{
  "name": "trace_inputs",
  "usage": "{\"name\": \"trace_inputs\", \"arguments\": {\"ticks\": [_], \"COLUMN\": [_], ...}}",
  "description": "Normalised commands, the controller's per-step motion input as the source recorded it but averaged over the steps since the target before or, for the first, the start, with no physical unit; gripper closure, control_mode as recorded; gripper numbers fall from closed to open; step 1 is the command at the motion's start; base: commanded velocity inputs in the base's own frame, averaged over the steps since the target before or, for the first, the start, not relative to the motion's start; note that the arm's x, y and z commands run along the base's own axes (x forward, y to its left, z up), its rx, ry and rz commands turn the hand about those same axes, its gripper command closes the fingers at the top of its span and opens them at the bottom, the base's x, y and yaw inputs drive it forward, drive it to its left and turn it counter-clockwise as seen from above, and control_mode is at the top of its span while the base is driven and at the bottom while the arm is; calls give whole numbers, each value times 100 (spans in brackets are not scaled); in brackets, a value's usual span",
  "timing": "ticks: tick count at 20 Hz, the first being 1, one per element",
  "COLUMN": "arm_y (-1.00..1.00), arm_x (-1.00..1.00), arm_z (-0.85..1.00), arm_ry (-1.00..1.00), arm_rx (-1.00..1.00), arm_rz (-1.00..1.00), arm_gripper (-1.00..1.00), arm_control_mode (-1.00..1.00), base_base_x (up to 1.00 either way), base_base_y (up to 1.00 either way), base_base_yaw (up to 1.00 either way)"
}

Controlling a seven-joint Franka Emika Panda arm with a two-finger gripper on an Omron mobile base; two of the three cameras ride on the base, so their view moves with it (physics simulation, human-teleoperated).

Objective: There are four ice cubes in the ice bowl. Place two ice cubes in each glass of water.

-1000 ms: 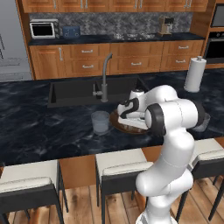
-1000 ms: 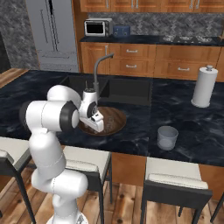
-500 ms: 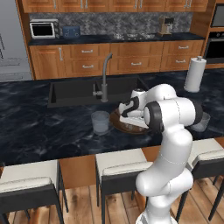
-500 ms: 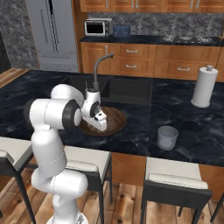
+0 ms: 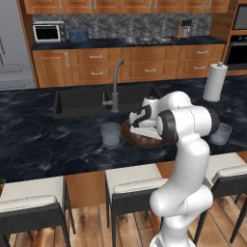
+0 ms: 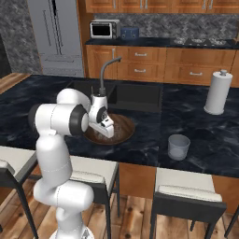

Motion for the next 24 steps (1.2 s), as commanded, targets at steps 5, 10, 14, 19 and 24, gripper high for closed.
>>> {"name": "trace_inputs", "arguments": {"ticks": [5, 10, 14, 19, 24], "arm_y": [4, 0, 0, 0, 0], "arm_x": [12, 9, 6, 10, 11], "arm_z": [-13, -18, -14, -10, -16], "arm_ry": [0, 0, 0, 0, 0], "arm_rx": [0, 0, 0, 0, 1], "arm_rz": [0, 0, 0, 0, 0], "arm_gripper": [-100, -100, -100, -100, -100], "arm_control_mode": [-100, -100, -100, -100, -100], "base_base_x": [0, 0, 0, 0, 0], "base_base_y": [0, 0, 0, 0, 0], "base_base_yaw": [0, 0, 0, 0, 0]}}
